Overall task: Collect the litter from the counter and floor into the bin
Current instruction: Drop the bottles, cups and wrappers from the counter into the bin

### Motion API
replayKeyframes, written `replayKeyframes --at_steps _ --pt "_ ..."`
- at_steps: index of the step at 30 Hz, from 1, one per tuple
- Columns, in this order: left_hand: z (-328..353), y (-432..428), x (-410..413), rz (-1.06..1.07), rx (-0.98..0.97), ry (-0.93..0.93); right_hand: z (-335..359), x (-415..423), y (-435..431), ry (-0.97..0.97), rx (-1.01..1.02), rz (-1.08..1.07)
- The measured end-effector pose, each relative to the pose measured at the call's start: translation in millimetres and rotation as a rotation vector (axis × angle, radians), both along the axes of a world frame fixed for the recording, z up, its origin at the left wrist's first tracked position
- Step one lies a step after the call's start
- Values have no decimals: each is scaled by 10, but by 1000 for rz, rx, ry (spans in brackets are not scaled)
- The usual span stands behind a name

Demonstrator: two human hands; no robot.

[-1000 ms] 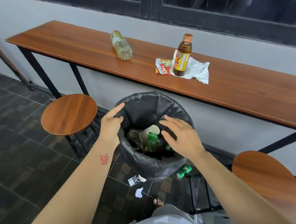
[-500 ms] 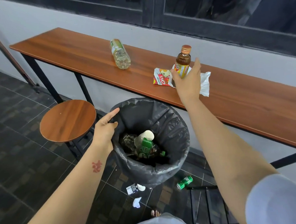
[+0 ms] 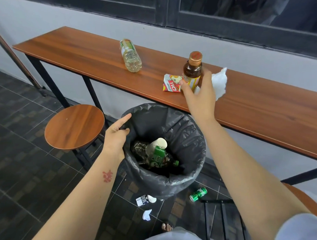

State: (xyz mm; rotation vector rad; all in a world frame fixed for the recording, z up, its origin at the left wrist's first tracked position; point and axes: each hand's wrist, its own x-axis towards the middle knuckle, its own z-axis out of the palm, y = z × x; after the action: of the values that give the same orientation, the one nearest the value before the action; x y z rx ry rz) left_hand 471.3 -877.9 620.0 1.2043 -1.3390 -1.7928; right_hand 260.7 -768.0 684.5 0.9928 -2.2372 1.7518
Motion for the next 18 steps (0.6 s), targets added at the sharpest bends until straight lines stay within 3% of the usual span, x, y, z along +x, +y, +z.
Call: replayKeyframes --at_steps 7,14,18 --pt "23 95 -7 -11 3 1 -394 502 310 165 283 177" --pt "61 147 -2 -24 -1 -42 -947 665 474 262 1065 442" --pt "66 141 8 -11 -10 -51 -1132 718 512 263 1302 486"
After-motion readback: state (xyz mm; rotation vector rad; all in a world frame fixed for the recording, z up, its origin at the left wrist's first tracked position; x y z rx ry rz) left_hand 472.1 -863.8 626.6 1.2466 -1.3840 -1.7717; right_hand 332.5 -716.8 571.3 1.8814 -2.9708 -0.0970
